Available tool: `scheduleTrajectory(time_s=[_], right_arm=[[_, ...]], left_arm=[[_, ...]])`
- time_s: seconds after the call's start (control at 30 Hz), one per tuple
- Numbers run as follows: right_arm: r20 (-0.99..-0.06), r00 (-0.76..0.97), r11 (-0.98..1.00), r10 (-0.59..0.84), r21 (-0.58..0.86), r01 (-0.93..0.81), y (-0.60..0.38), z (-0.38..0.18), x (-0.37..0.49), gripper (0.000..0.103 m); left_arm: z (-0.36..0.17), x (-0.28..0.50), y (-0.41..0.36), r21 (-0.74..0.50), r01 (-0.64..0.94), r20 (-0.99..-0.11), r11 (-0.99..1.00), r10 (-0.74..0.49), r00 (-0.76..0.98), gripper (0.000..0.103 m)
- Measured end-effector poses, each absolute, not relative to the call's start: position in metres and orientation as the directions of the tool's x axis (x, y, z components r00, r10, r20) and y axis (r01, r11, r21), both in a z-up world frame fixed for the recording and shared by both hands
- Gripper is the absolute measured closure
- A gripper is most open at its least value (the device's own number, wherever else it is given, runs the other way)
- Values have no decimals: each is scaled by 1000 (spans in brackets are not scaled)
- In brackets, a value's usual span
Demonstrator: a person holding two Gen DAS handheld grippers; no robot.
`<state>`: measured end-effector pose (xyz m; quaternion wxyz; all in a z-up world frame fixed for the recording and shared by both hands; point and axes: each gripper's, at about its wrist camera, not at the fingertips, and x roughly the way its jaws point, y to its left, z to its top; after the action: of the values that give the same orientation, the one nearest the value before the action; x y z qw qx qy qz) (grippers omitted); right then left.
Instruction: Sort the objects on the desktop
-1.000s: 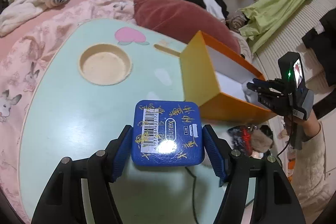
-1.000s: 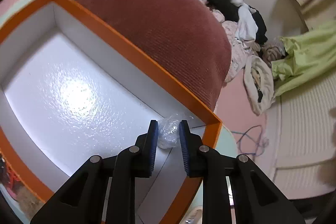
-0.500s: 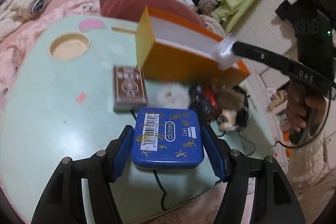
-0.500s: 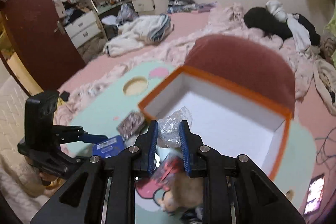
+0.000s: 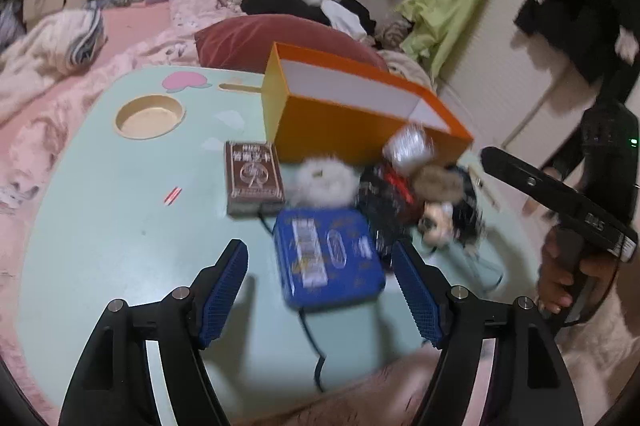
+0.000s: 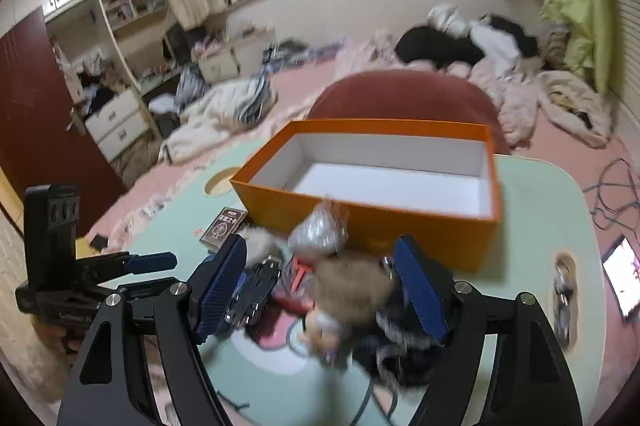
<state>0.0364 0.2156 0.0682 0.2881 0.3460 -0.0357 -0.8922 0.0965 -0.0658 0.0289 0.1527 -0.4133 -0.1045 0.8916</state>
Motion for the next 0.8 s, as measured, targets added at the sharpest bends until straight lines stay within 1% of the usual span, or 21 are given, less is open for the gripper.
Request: scheduleTrajectory(time_s=[0.07, 0.13, 0.2, 0.23, 0.27, 0.33, 0.37, 0.4, 0.5, 0.8], right_arm=[[-620, -596, -847, -511, 243, 473, 213, 60, 52, 26], [-667, -600, -878, -441, 183, 442, 212, 48, 64, 26], [-711, -597, -907, -373, 142, 397, 211, 32, 73, 26], [-726, -593, -917, -347, 130, 378, 210, 26, 75, 26], [-745, -589, -928, -314, 109, 357, 209, 19, 77, 26], [-765, -604, -943, -224, 14, 333, 201, 11, 81, 19], [-769, -605, -942, -206, -12, 336, 196, 9, 79, 19], [-771, -600, -940, -213, -7, 342, 196, 7, 77, 18], [-769, -602, -941, -214, -2, 337, 198, 2, 73, 13], [-765, -611, -945, -205, -8, 328, 198, 7, 85, 11]], left_arm=[[26, 104, -60, -273, -199, -724, -941, 337, -602, 25], [21, 111, -53, -241, -206, -744, -948, 317, -588, 23], [10, 115, -48, -249, -194, -752, -949, 315, -579, 19], [8, 117, -46, -234, -188, -742, -954, 300, -599, 17], [6, 119, -43, -204, -174, -737, -963, 268, -621, 12], [1, 120, -30, -91, -149, -734, -985, 168, -658, 3], [-3, 120, -25, -44, -139, -733, -989, 127, -668, 0], [-5, 121, -20, -10, -128, -711, -992, 97, -696, 0], [-4, 120, -21, -19, -131, -712, -991, 105, -695, 0], [-3, 118, -24, -21, -128, -714, -992, 105, -692, 0]])
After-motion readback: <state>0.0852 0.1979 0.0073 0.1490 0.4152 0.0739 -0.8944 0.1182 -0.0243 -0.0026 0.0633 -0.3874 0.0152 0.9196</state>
